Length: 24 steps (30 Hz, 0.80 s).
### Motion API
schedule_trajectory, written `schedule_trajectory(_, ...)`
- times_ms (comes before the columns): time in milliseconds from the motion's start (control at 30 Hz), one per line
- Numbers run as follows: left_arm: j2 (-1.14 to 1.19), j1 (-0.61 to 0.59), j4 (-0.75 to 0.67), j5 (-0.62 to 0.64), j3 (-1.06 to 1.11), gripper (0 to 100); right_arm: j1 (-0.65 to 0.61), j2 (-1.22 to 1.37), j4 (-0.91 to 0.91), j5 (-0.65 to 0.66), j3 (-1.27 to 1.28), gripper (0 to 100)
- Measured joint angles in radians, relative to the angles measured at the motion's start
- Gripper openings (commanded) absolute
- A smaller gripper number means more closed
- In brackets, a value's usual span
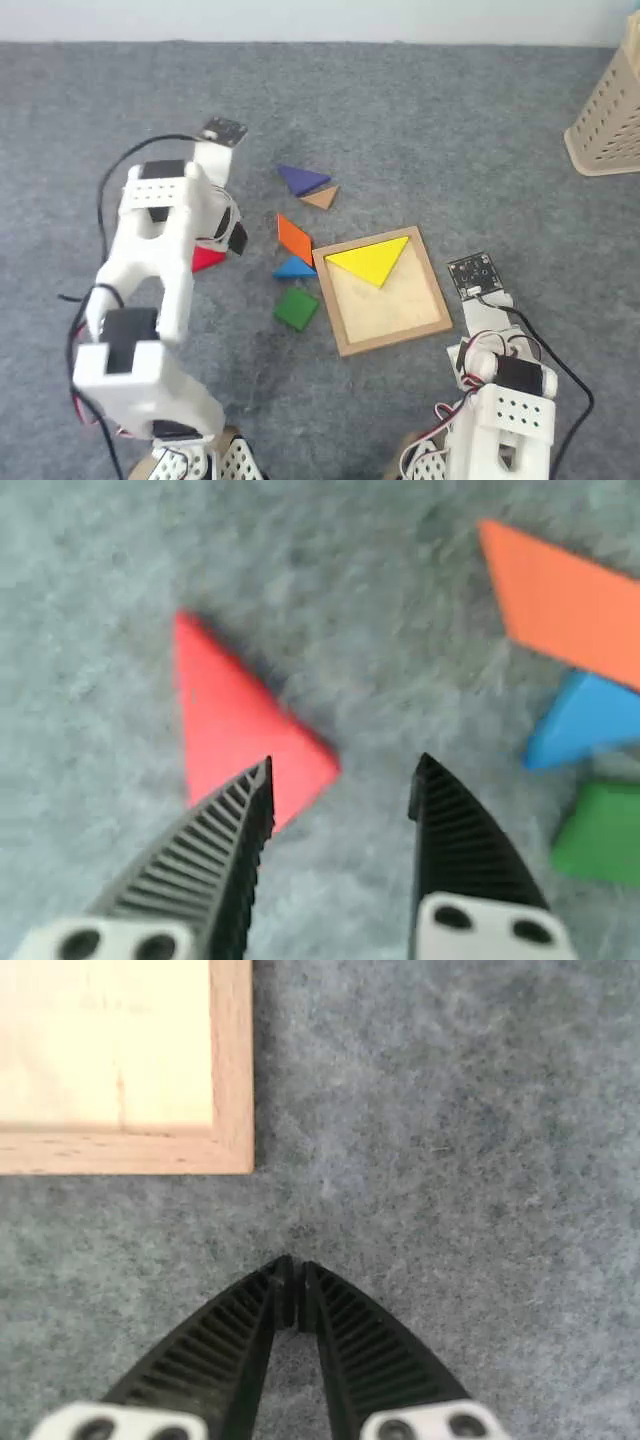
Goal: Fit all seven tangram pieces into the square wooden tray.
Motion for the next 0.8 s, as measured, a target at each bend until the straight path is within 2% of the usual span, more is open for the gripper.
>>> schedule_trajectory(200,0.149,-0.054,-0.054,0.002,-0.043,22,0.0,0.0,0.0,0.0,0.0,1.4)
schedule_trajectory(467,0.178,-0.11,-0.046,-0.029,-0.086,22,0.0,0.0,0.0,0.0,0.0,1.4)
schedule_trajectory(800,0.187,-0.172,0.009,-0.126,-0.098,22,0.0,0.0,0.0,0.0,0.0,1.4)
